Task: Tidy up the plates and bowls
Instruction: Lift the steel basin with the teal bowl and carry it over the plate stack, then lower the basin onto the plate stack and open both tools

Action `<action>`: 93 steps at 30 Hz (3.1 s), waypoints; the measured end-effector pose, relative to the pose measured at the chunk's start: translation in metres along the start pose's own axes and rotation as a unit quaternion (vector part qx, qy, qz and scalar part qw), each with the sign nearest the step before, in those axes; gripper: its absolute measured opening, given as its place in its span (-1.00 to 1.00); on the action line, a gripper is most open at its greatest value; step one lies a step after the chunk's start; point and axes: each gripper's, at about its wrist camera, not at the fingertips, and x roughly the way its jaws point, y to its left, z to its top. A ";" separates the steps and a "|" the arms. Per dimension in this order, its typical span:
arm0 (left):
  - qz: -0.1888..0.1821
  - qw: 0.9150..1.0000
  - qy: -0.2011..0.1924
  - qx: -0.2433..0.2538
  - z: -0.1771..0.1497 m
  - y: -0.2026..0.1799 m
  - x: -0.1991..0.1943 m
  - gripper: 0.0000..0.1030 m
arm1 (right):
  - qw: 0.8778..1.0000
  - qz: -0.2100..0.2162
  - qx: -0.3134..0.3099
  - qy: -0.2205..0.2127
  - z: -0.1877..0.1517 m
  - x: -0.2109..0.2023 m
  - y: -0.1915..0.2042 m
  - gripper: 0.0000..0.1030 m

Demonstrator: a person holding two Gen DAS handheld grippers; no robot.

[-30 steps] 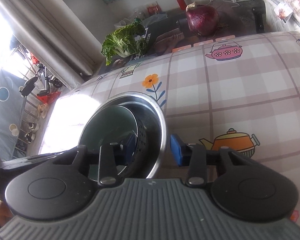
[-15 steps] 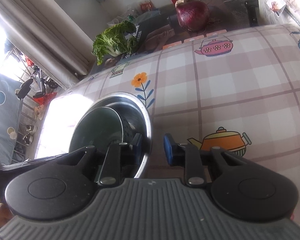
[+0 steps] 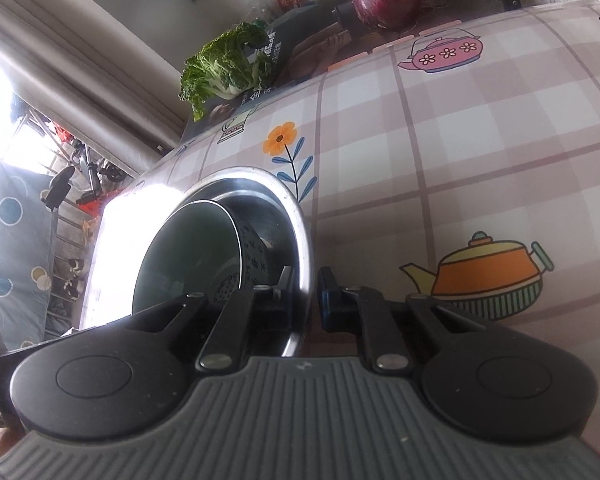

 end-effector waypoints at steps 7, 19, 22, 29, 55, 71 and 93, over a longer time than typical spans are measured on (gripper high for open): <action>0.003 1.000 -0.007 -0.012 -0.002 -0.001 -0.001 -0.77 | 1.000 0.001 0.002 -0.004 -0.001 -0.002 0.001 -0.84; 0.009 1.000 -0.012 -0.012 0.000 -0.005 -0.003 -0.79 | 1.000 0.001 0.006 -0.004 -0.002 -0.003 0.000 -0.83; 0.009 1.000 -0.017 -0.010 0.000 -0.006 -0.006 -0.79 | 1.000 0.005 0.008 -0.006 -0.002 -0.004 0.000 -0.82; 0.007 1.000 -0.028 -0.009 0.002 -0.010 -0.016 -0.79 | 1.000 0.008 0.004 -0.015 0.001 -0.012 0.004 -0.82; -0.023 0.997 -0.076 -0.006 -0.034 -0.013 -0.108 -0.78 | 0.998 0.024 -0.006 -0.049 -0.038 -0.091 0.042 -0.82; -0.008 0.997 -0.071 -0.023 -0.118 0.008 -0.158 -0.80 | 0.999 0.037 -0.011 -0.027 -0.126 -0.128 0.061 -0.81; 0.049 0.992 -0.106 0.042 -0.168 0.001 -0.137 -0.07 | 0.999 -0.022 -0.022 -0.027 -0.168 -0.117 0.034 -0.66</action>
